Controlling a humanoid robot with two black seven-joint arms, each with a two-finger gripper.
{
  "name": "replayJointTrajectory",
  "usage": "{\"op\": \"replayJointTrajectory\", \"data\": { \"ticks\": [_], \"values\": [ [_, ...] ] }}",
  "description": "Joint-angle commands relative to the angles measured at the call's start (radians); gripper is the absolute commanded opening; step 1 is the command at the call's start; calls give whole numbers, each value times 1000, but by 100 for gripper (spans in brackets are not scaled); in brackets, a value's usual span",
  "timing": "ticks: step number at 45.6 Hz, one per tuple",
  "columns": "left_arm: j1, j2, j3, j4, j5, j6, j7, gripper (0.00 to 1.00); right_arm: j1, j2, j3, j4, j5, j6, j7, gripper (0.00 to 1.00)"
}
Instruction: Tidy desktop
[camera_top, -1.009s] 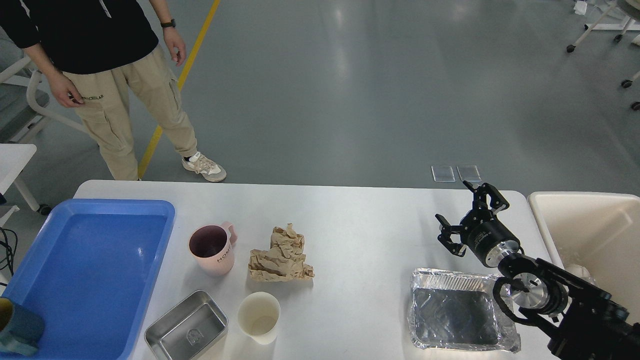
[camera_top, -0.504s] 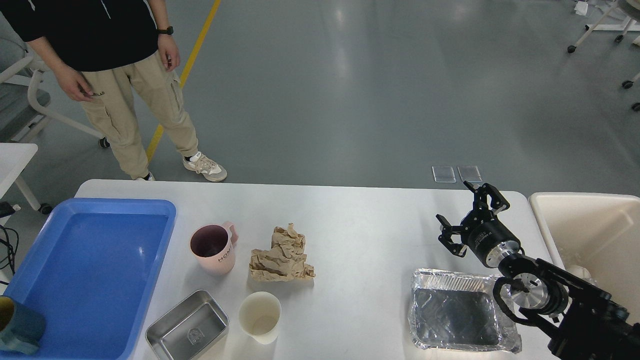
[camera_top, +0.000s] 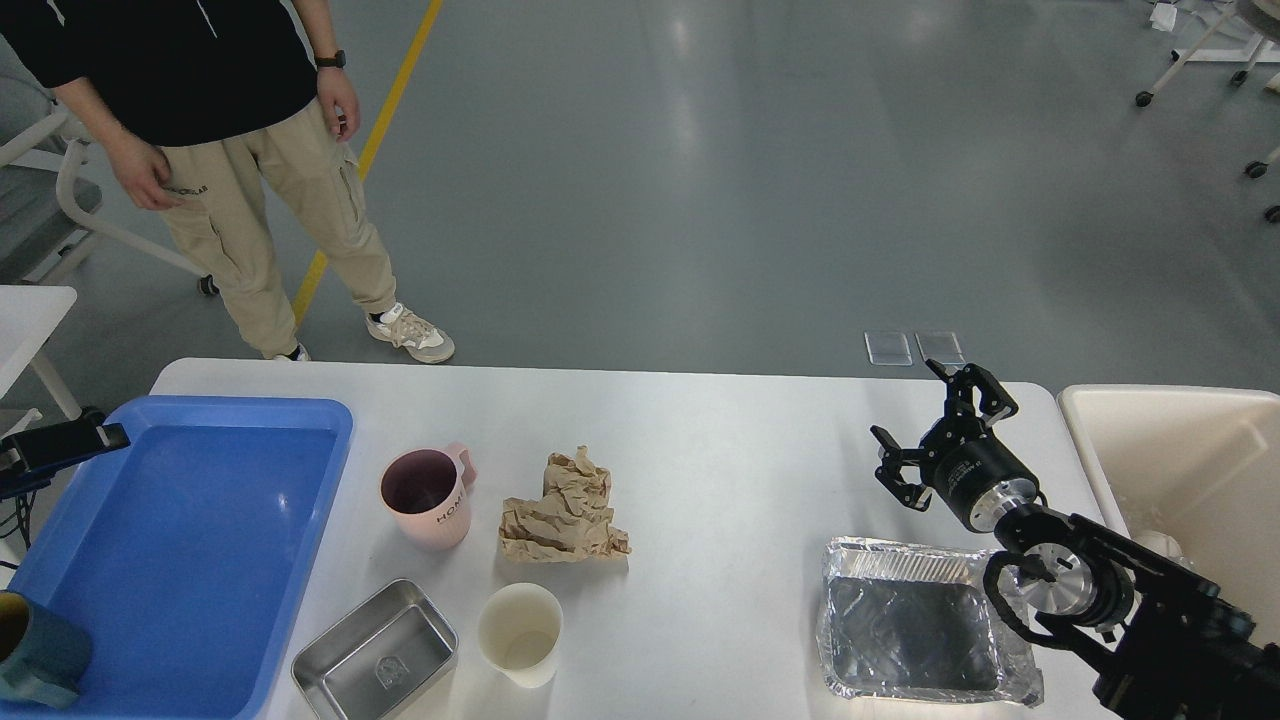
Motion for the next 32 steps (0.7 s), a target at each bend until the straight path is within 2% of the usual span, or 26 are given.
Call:
{"op": "replayJointTrajectory", "data": {
  "ticks": [1, 6, 10, 16, 18, 24, 32],
  "values": [
    [-112, -21, 84, 17, 36, -19, 2, 97, 4, 3, 0, 0, 1, -2, 0, 100],
    [-250, -44, 202, 78, 39, -53, -21, 97, 7, 9, 2, 0, 1, -2, 2, 100],
    [-376, -65, 314, 119, 41, -86, -59, 97, 9, 13, 3, 1, 1, -6, 2, 100],
    [-586, -127, 527, 207, 73, -86, -84, 97, 15, 24, 5, 3, 1, -12, 2, 100],
    [-652, -159, 607, 240, 99, -88, -90, 97, 17, 24, 5, 3, 1, -12, 2, 100],
    [-818, -271, 802, 348, 145, -82, -147, 96, 21, 24, 5, 3, 1, -12, 2, 100],
    [-959, -450, 963, 498, 159, -82, -165, 95, 26, 23, 5, 10, 1, -11, 3, 100]
  ]
}}
